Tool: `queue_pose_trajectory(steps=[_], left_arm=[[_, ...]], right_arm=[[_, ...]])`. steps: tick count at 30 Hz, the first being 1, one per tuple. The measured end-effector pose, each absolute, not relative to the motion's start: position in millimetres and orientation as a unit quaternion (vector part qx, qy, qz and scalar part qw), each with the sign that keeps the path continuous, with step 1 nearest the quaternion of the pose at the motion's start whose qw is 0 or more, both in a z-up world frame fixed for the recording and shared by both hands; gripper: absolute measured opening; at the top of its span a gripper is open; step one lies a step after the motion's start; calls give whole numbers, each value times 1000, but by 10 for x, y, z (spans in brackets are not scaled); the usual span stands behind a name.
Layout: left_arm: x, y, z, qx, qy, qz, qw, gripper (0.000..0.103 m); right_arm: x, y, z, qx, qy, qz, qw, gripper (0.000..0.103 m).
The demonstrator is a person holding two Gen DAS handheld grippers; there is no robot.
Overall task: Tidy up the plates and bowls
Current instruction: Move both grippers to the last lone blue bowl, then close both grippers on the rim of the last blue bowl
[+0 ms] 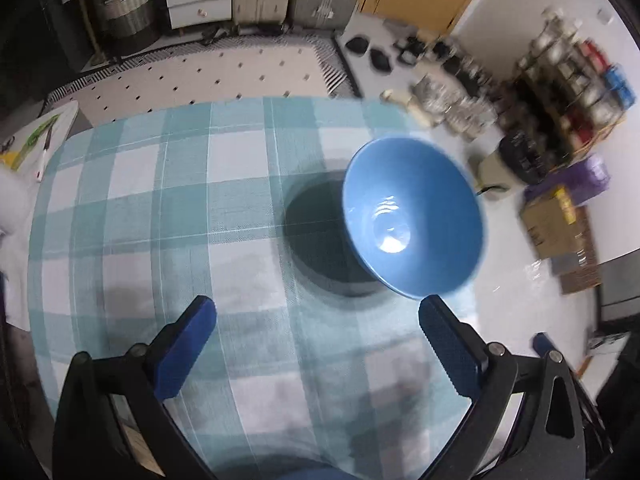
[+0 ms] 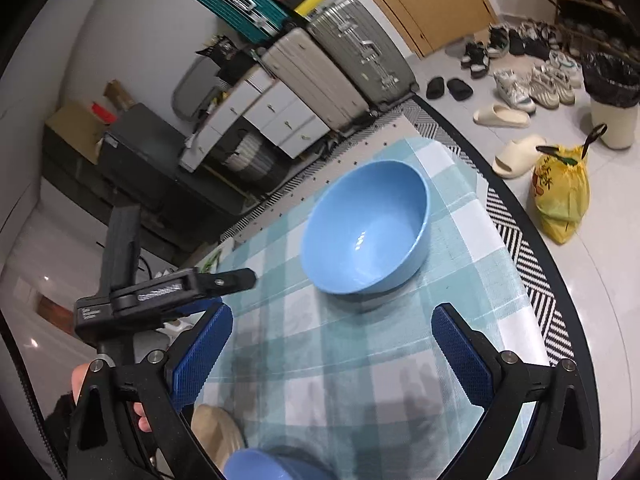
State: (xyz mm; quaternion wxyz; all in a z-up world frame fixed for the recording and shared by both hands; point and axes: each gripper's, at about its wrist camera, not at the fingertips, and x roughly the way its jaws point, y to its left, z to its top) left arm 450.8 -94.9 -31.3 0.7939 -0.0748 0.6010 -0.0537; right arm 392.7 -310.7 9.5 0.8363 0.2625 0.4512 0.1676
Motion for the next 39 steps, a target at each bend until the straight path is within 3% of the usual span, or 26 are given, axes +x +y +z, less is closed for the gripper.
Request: queue_pose_trajectory(steps=[7,18,24,26,28,30,32,35,39], left_arm=[[4931,-1142,-762,-92,653,-52,750,102],[5219,-1322,-1062,-99,644,-67,755,99],[5227,-1402,-1204,-74,651,-72,752,78],[5227,-1404,-1234,-83,654,-79,748,59],[5233,-1396,-1288,-96,664,-87,736,47],[5227,-1397,-1296,-83,660,-81,742,43],[5224,-1398,-1291,-68,653,-76,751,27],[5206,-1353,-1296,-79,651,-86,750,12],[5157,-1331,-1267,-85,647,-101,751,8]], right_arm=[[4247,-3110,-276,270,470,158,826,102],[4393,-3093,-565,243,461,136,842,102],[4460,-3027,-531,207,446,123,862,102],[4539,-3040,-551,219,451,124,857,102],[4634,-3086,-588,242,456,121,848,102],[4738,-3146,-651,271,466,118,834,102],[4826,-3202,-722,292,477,111,821,101],[4950,-3251,-843,310,496,105,804,99],[5081,-3266,-951,301,518,96,795,87]])
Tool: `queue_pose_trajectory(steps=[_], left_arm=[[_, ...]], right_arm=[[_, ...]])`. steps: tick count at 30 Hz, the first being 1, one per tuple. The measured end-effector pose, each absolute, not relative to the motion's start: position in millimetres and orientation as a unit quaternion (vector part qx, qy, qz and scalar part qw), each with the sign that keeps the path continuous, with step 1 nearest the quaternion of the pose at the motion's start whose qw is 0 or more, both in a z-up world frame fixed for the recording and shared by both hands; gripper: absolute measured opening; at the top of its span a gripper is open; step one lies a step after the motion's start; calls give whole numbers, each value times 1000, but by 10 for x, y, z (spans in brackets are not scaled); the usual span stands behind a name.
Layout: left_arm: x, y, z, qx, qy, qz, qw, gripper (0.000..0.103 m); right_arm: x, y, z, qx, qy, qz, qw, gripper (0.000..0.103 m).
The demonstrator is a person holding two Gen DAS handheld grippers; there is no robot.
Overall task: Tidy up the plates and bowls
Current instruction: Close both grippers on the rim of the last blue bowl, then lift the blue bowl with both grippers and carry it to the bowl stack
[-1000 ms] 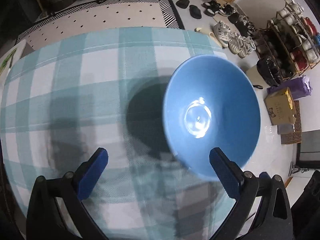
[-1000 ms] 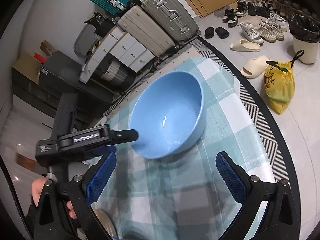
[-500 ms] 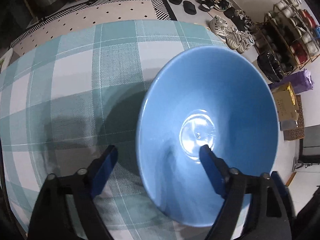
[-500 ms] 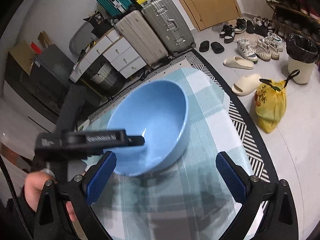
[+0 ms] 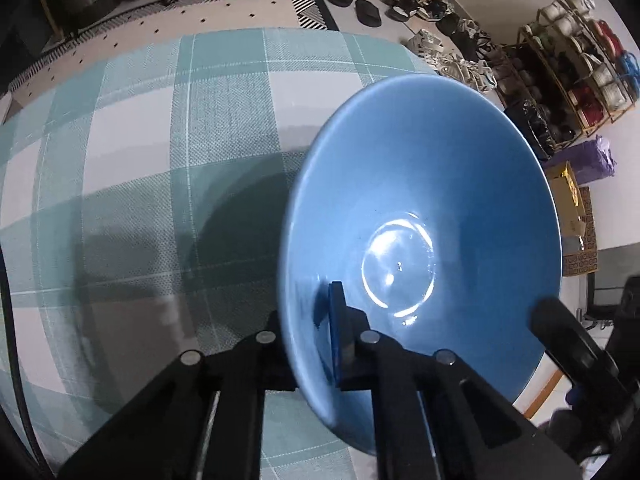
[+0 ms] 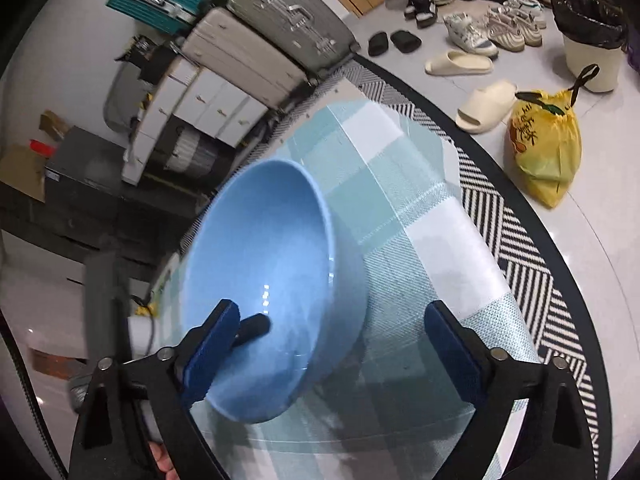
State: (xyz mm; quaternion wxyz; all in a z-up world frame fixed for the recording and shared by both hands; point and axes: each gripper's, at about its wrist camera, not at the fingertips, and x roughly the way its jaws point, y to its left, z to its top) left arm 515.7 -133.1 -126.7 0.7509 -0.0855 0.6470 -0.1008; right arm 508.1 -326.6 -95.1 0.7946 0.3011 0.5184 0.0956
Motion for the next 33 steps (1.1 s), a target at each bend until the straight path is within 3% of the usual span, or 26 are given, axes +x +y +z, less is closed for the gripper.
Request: queue_pose_trajectory(steps=[4,14,16,21,22,25,33], left_arm=[[5102,-1335,-1254,-80,646,-103,752,8],[5043,-1294,-1284,-88,651,-119,745,8],[5015,-1277,-1282,-85,653,-119,743,8],[4891,-1260,-1288,-76,664,-122,734,8],[4869,-1271,-1286,-73,664,-123,734,8],[4778,-1269,-1275,-68,664,-125,734,8],[4638,-1288,-1265,-73,669,-128,728,8]], right_arm=[[5175,-3270,-995,301,526,96,790,81],[5233,-3147,-1040,277,537,85,792,79],[5225,-3116,-1080,277,547,88,785,68],[5132,-3053,-1150,265,562,90,778,60],[5104,-3038,-1164,264,566,92,776,52],[5005,-3011,-1165,264,569,97,773,42],[4754,-2882,-1078,211,571,80,789,36]])
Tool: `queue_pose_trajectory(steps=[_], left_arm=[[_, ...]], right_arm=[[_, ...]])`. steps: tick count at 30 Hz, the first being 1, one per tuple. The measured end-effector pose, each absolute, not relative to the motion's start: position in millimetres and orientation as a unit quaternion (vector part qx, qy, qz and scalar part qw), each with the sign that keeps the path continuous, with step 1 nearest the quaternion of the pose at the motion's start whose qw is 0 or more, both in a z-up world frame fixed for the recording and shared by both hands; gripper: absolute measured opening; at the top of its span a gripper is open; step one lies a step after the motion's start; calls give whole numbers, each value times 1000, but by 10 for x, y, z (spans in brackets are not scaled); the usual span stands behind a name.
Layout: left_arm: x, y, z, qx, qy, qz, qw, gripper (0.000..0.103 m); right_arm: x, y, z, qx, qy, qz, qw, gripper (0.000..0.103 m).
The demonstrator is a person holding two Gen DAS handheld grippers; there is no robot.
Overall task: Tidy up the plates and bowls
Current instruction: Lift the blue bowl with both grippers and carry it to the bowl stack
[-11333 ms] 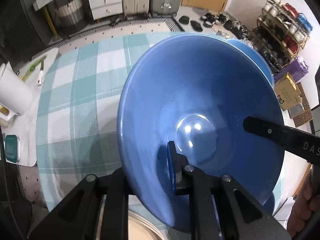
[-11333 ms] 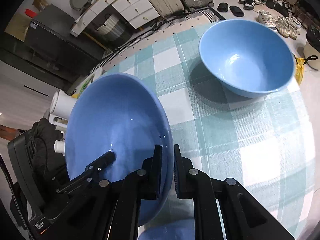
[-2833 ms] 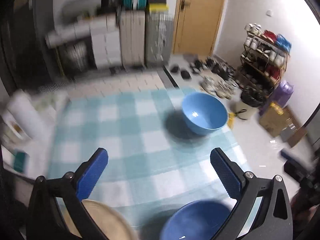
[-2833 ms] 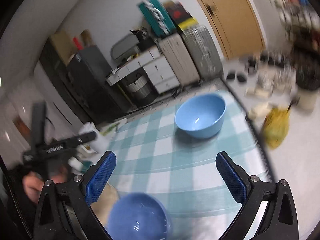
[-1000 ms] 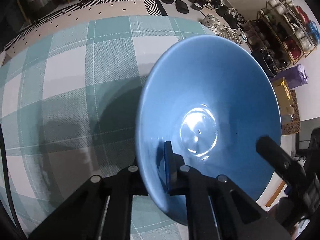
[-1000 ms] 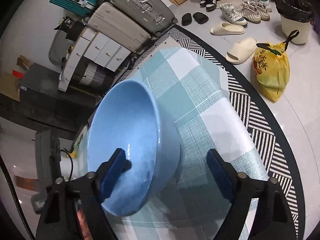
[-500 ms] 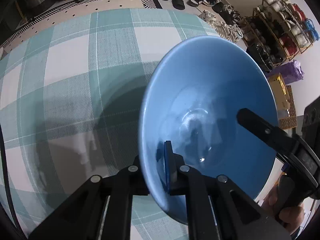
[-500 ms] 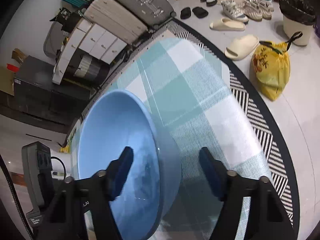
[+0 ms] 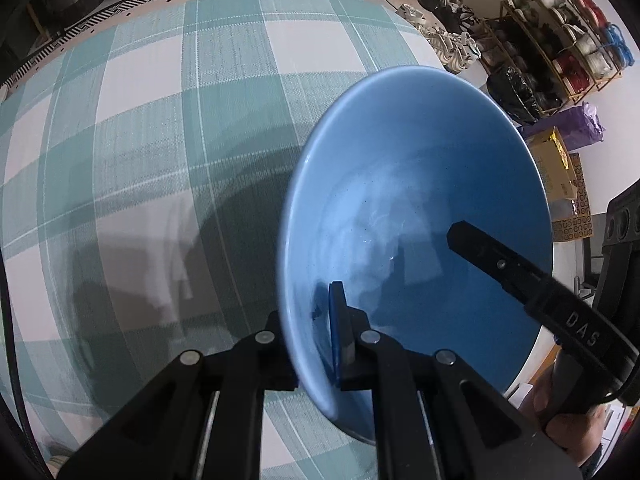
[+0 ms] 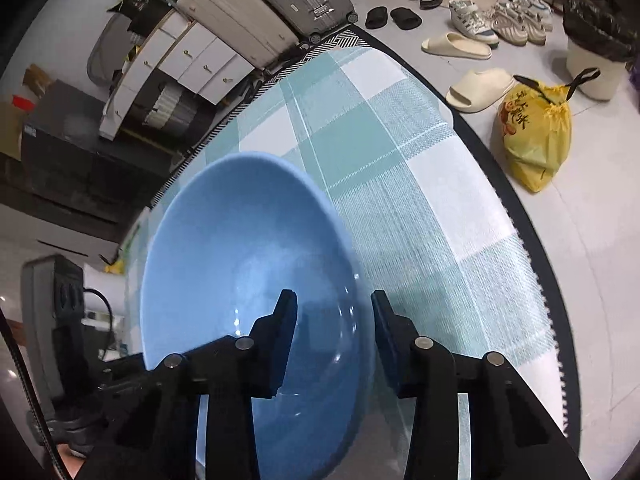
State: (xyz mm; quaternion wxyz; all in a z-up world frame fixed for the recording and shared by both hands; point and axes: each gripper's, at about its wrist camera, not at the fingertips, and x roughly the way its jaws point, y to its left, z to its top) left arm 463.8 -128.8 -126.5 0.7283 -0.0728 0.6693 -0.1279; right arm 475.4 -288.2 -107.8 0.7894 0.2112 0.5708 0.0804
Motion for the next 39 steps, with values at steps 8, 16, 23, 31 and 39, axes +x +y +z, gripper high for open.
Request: queue_pose_trajectory(steps=[8,16,23,31,39], left_arm=[[4532,-1338,-1266,-62,671,-126,728,8],[4450,-1414,-1167,-28,647,-112,754,9],[4350,-1379,-1092,-20,647,-112,754,10],[4174,-1308,-876,-27,636,-111,763,10],[3918,-1187,-613,-18,618,-103,779,10]], right_arm=[[4588,-2865,-1065,183,574,70,795,20],[4496,-2817,-1045,150,572,66,803,18],[4441,-2797,-903,140,563,70,811,12],[4214,-2722,-575,140,535,75,830,11],[3904,-2580,-246,138,511,89,844,11]])
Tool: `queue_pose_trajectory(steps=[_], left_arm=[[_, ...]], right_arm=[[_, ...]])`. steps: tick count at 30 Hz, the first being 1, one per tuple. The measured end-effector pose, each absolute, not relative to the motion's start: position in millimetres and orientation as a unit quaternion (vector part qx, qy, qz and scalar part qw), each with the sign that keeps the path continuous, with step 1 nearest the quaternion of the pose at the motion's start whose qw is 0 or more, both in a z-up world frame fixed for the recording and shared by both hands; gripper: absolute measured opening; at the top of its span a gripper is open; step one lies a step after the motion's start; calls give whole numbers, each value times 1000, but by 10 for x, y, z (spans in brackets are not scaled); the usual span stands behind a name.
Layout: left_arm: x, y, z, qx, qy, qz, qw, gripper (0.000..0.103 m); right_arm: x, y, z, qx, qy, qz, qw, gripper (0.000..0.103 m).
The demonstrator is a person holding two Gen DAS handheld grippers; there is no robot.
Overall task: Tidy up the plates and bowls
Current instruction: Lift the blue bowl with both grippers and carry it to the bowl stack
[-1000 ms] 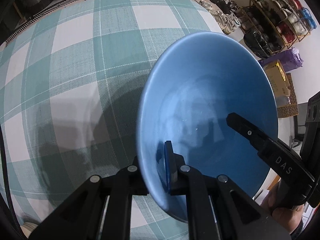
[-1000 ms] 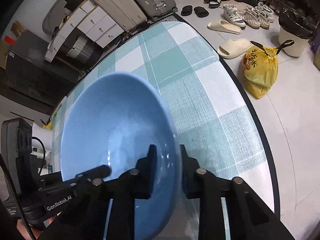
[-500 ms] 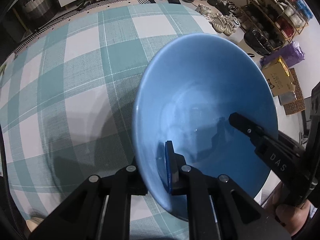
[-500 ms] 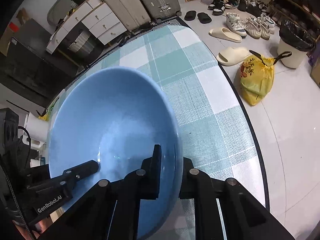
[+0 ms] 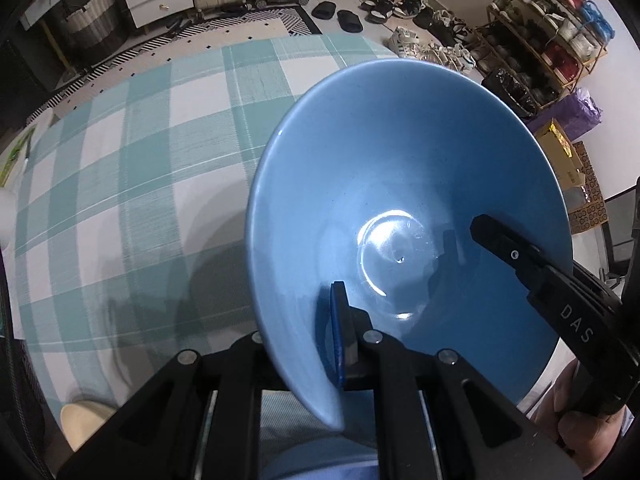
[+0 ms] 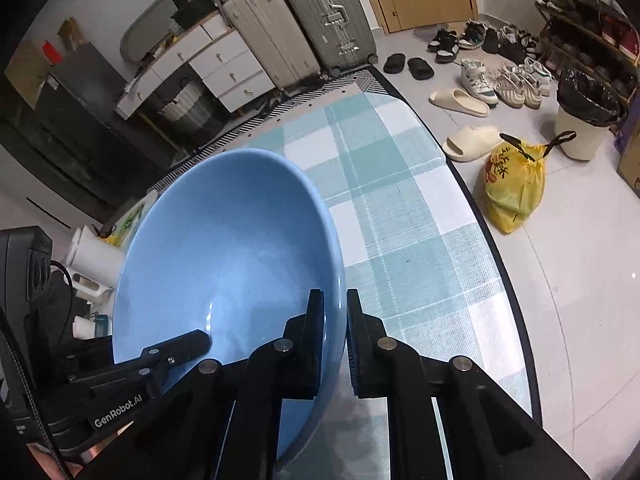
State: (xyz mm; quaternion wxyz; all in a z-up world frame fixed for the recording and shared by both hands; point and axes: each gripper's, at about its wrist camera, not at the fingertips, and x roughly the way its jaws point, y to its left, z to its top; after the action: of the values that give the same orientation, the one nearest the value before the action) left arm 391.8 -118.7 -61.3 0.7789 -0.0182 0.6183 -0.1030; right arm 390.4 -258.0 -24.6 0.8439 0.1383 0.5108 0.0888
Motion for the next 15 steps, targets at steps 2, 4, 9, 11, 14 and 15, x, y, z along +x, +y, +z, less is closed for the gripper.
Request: queue_pose_trajectory(steps=[2,4,9,11,14,15], left_arm=[[3842,-1130,-524,-17,612,-101,784,10],[3750,-1080,-437,-17,606,-99,789,10],[3538,-999,-311,-16,598,-100,795,10],[3440,-980,-258,-14,594,-100,798,10],[3301,-935,-192,-14,591,-100,801,10],[3259,-925,-180,-11,591,-100,801,10]], right_arm=[[3820,-2534,-169,136,508,93,846,11],[3727,-2491,-79,134,502,95,849,11],[3504,-2430,91,136,495,100,852,11],[3411,-2413,131,141,497,101,850,11],[3260,-2361,200,137,496,103,851,11],[3194,-2337,224,134,495,104,852,11]])
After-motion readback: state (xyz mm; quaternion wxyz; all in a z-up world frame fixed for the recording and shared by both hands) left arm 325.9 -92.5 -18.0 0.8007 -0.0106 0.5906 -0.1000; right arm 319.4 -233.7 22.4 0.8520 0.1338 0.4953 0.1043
